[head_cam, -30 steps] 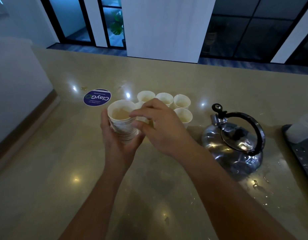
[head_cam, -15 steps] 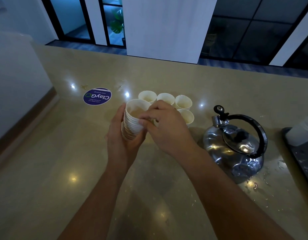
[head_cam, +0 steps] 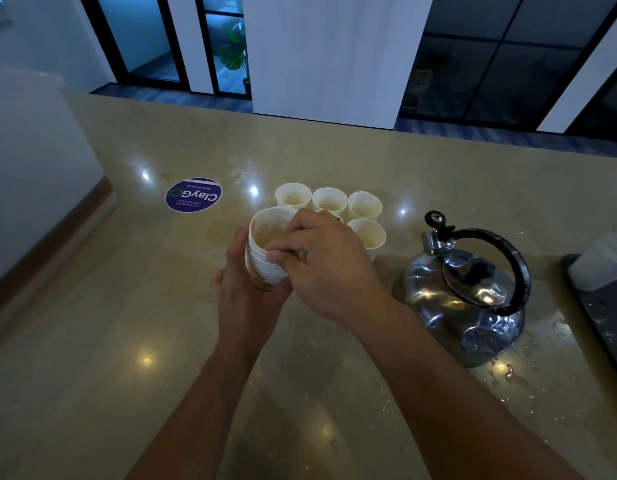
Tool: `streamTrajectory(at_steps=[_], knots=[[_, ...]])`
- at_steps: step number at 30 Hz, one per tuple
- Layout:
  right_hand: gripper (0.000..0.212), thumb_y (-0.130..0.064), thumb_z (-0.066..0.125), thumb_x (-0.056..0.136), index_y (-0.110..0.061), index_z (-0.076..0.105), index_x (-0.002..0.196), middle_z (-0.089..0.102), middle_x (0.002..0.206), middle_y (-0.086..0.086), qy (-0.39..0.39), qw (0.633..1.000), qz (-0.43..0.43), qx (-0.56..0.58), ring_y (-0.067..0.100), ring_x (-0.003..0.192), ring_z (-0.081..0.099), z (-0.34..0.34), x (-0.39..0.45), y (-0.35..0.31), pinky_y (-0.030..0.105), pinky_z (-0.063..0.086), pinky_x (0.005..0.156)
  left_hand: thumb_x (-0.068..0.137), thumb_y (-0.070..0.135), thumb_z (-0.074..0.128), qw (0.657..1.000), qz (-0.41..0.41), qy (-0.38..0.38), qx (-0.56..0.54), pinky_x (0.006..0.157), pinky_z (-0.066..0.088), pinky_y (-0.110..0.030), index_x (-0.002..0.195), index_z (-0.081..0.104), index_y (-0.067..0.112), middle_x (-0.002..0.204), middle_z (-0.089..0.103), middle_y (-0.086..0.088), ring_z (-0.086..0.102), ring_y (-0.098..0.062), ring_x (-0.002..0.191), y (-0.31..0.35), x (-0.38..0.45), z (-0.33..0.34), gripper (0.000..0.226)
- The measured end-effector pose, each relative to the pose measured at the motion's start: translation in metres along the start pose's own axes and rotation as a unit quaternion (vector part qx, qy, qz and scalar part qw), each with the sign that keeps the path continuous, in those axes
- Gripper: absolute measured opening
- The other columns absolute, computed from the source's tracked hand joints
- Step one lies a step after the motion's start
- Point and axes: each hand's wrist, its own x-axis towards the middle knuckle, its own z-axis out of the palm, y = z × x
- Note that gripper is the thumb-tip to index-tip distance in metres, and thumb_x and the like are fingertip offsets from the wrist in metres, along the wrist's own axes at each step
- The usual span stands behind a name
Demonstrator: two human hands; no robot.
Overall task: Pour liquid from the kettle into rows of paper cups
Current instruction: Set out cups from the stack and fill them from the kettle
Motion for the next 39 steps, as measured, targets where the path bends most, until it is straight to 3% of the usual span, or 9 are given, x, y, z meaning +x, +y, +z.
streamTrajectory(at_steps=[6, 10, 13, 17, 19, 23, 26, 31, 39], knots=[[0.015, -0.021, 0.069, 0.087, -0.016, 0.081, 0.095, 0.060, 0.087, -0.012, 0.075, 0.996, -0.021, 0.046, 0.014, 0.087, 0.060, -0.003, -0.002, -0.006, 0.043, 0.053, 0.078, 0.067, 0.048, 0.076, 1.000, -0.015, 0.008, 0.007, 0.091, 0.047, -0.063, 0.137, 0.023, 0.051, 0.127, 0.064, 0.000, 0.065, -0.028, 0.106, 0.000, 0.000, -0.001, 0.088], [0.010, -0.015, 0.072, 0.091, -0.012, 0.079, 0.098, 0.060, 0.098, 0.001, 0.222, 0.973, -0.042, 0.043, 0.001, 0.082, 0.049, -0.029, 0.005, -0.014, 0.018, 0.046, 0.073, 0.065, 0.040, 0.086, 0.998, -0.047, 0.047, -0.010, 0.098, 0.045, -0.059, 0.136, 0.027, 0.051, 0.134, 0.059, 0.008, 0.062, -0.020, 0.118, -0.009, 0.009, -0.006, 0.093], [0.011, -0.014, 0.070, 0.093, -0.009, 0.077, 0.099, 0.059, 0.100, 0.000, 0.296, 0.953, -0.056, 0.015, -0.001, 0.079, 0.050, -0.047, 0.006, -0.006, 0.006, 0.039, 0.072, 0.063, 0.042, 0.086, 0.993, -0.084, 0.083, -0.005, 0.100, 0.045, -0.059, 0.137, 0.026, 0.048, 0.130, 0.061, 0.011, 0.064, -0.018, 0.113, -0.019, 0.016, -0.013, 0.096], [0.012, -0.020, 0.067, 0.095, -0.016, 0.076, 0.102, 0.059, 0.090, -0.017, 0.218, 0.976, 0.023, 0.009, -0.005, 0.081, 0.054, -0.041, -0.011, 0.022, 0.007, 0.039, 0.075, 0.066, 0.046, 0.085, 0.990, -0.106, 0.097, -0.001, 0.102, 0.044, -0.057, 0.138, 0.023, 0.049, 0.132, 0.059, 0.012, 0.063, -0.018, 0.115, -0.028, 0.021, -0.020, 0.095], [0.011, -0.021, 0.067, 0.094, -0.018, 0.076, 0.101, 0.062, 0.091, -0.017, 0.166, 0.985, 0.049, 0.000, -0.001, 0.085, 0.055, -0.023, -0.023, 0.040, 0.016, 0.044, 0.078, 0.067, 0.046, 0.085, 0.991, -0.098, 0.088, 0.007, 0.104, 0.043, -0.057, 0.139, 0.022, 0.050, 0.135, 0.057, 0.012, 0.060, -0.017, 0.119, -0.028, 0.020, -0.021, 0.096], [0.018, -0.025, 0.064, 0.098, -0.023, 0.075, 0.112, 0.066, 0.109, -0.014, 0.011, 0.993, 0.117, -0.015, 0.000, 0.099, 0.056, 0.014, -0.045, 0.058, 0.023, 0.048, 0.090, 0.067, 0.047, 0.083, 0.992, -0.096, 0.087, 0.006, 0.105, 0.042, -0.058, 0.137, 0.020, 0.058, 0.137, 0.055, 0.012, 0.059, -0.016, 0.121, -0.028, 0.018, -0.020, 0.095], [0.024, -0.022, 0.057, 0.102, -0.024, 0.073, 0.120, 0.066, 0.124, -0.011, -0.074, 0.988, 0.129, -0.038, -0.001, 0.106, 0.051, 0.031, -0.050, 0.059, 0.018, 0.042, 0.097, 0.066, 0.046, 0.083, 0.991, -0.097, 0.086, 0.002, 0.106, 0.042, -0.057, 0.137, 0.020, 0.057, 0.138, 0.054, 0.012, 0.057, -0.015, 0.123, -0.030, 0.021, -0.021, 0.096], [0.028, -0.017, 0.053, 0.104, -0.022, 0.072, 0.124, 0.064, 0.128, -0.008, -0.112, 0.983, 0.138, -0.056, 0.008, 0.112, 0.055, 0.044, -0.035, 0.061, 0.002, 0.028, 0.085, 0.067, 0.044, 0.085, 0.992, -0.094, 0.083, 0.000, 0.106, 0.042, -0.057, 0.141, 0.021, 0.050, 0.139, 0.053, 0.013, 0.056, -0.013, 0.124, -0.034, 0.023, -0.021, 0.098], [0.030, -0.016, 0.053, 0.104, -0.022, 0.070, 0.128, 0.064, 0.132, -0.003, -0.107, 0.984, 0.114, -0.082, 0.017, 0.116, 0.059, 0.061, -0.007, 0.065, 0.027, 0.046, 0.101, 0.067, 0.047, 0.085, 0.992, -0.091, 0.086, 0.001, 0.105, 0.043, -0.057, 0.139, 0.021, 0.051, 0.137, 0.055, 0.011, 0.057, -0.015, 0.123, -0.037, 0.021, -0.022, 0.096]])
